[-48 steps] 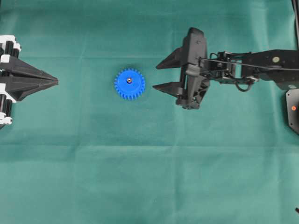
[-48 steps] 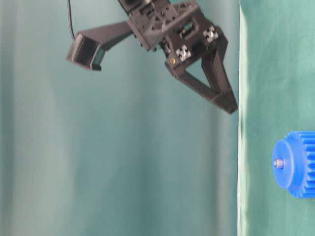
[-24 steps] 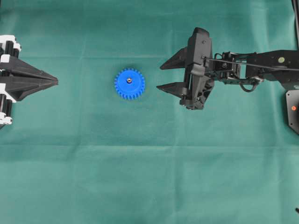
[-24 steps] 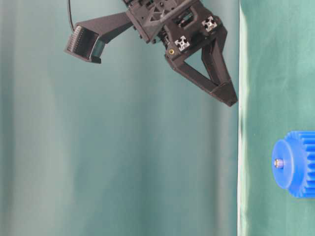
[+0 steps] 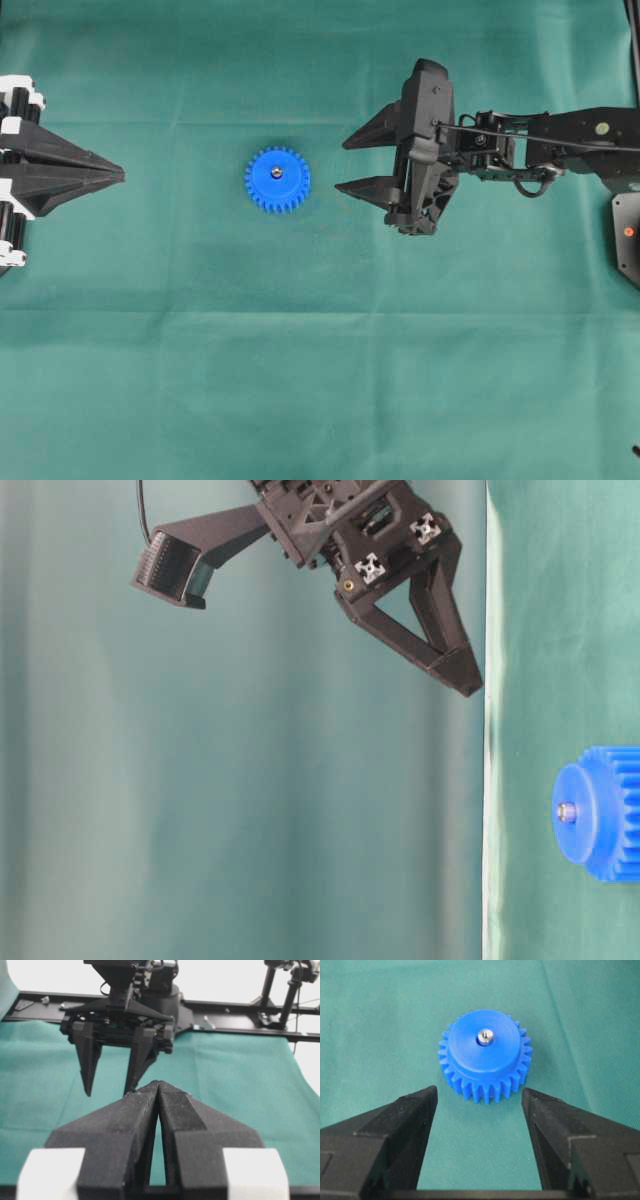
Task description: Insert the shaft placed at a random location into the center hole of the medium gear at another random location.
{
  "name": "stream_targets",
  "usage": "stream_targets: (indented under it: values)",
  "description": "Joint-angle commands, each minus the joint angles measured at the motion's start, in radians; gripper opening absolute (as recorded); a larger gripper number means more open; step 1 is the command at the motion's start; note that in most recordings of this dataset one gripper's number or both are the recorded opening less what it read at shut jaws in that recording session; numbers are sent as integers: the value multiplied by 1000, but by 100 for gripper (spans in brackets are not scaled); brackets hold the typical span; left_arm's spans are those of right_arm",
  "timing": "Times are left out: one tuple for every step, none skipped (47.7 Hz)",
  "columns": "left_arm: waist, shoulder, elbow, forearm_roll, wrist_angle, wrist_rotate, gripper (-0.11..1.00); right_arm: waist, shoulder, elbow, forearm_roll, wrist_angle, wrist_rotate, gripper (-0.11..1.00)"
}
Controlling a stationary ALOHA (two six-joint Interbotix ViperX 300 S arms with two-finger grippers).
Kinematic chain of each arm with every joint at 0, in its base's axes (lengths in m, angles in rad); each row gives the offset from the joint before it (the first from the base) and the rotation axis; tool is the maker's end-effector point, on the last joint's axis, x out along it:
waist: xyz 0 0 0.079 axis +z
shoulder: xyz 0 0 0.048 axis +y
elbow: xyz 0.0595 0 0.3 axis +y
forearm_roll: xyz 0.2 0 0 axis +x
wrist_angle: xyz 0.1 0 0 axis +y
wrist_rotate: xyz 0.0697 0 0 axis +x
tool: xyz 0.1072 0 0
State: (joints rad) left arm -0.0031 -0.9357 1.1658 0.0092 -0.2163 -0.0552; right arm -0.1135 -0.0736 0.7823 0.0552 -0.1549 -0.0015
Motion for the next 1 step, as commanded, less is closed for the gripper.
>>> stream_targets:
  values:
    - [0,6,-20,3,-9,-2,0,2,-23,-11,3,0,12,74]
